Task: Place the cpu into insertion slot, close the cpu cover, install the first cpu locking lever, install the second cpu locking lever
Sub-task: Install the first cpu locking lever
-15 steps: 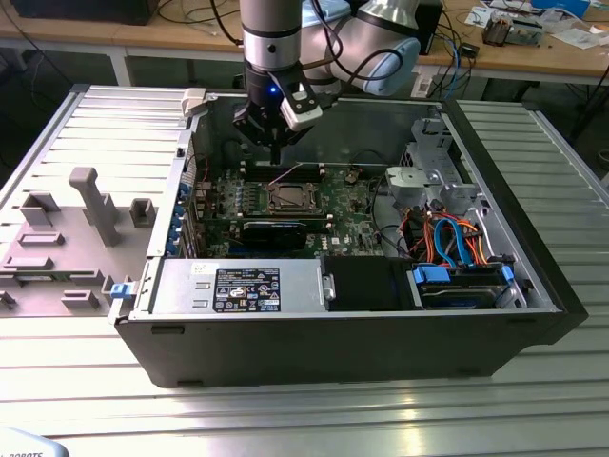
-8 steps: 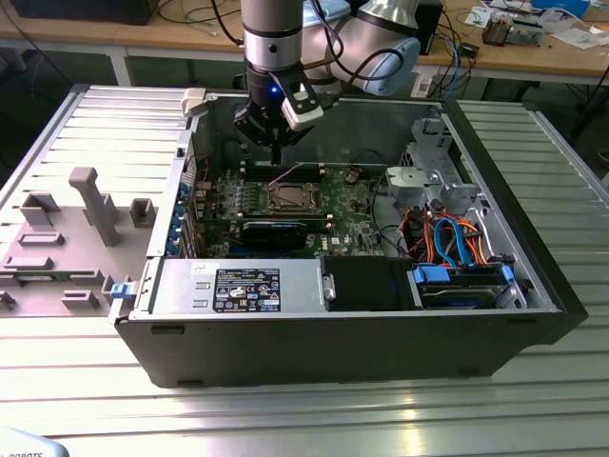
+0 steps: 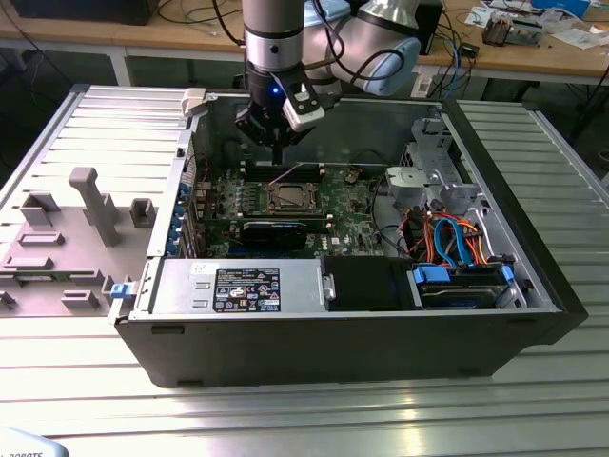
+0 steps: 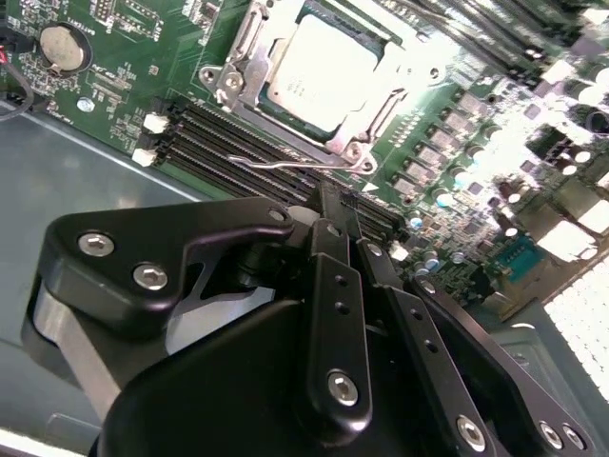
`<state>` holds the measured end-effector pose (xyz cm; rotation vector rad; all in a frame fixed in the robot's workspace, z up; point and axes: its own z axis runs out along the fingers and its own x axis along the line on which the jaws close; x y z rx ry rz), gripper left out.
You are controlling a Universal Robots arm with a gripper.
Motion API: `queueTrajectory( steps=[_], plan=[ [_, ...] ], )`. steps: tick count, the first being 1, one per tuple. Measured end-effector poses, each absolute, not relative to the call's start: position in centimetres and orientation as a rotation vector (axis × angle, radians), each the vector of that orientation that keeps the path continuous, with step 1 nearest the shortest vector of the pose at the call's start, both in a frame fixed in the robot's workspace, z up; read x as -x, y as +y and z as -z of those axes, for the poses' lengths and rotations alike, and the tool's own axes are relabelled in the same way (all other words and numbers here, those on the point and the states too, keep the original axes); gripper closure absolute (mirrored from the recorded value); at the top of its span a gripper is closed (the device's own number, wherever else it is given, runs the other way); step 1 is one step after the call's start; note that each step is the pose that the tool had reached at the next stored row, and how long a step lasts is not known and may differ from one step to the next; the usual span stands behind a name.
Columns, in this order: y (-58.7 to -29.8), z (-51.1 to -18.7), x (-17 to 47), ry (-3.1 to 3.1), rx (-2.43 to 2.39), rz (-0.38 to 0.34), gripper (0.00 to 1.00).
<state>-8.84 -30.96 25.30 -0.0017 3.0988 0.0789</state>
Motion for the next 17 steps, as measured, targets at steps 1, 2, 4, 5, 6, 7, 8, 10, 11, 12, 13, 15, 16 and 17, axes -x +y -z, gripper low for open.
queueTrajectory(
  steps=[1,2,4,5,6,7,8,10,11,12,13,15,16,17],
  plan=[
    [-31.0,-25.2,8.8,3.099,0.002,-0.079,0.89],
    [-31.0,-25.1,8.7,3.099,0.002,-0.079,0.89],
    [-31.0,-24.9,8.5,3.099,0.002,-0.079,0.89],
    [-30.9,-24.7,8.4,3.099,0.002,-0.079,0.89],
    [-30.9,-24.6,8.4,3.099,0.002,-0.079,0.89],
    [-30.9,-24.6,8.3,3.099,0.002,-0.079,0.89],
    [-30.9,-24.5,8.2,3.099,0.002,-0.079,0.89],
    [-30.9,-24.3,8.1,3.099,0.002,-0.079,0.89],
    [-30.9,-24.3,8.1,3.099,0.002,-0.079,0.89],
    [-30.9,-24.2,8.0,3.099,0.002,-0.079,0.89],
    [-30.9,-24.1,8.0,3.099,0.002,-0.079,0.89],
    [-30.9,-24.0,7.9,3.099,0.002,-0.079,0.89],
    [-30.9,-23.9,7.8,3.099,0.002,-0.079,0.89],
    [-30.9,-23.9,7.8,3.099,0.002,-0.079,0.89]
  ],
)
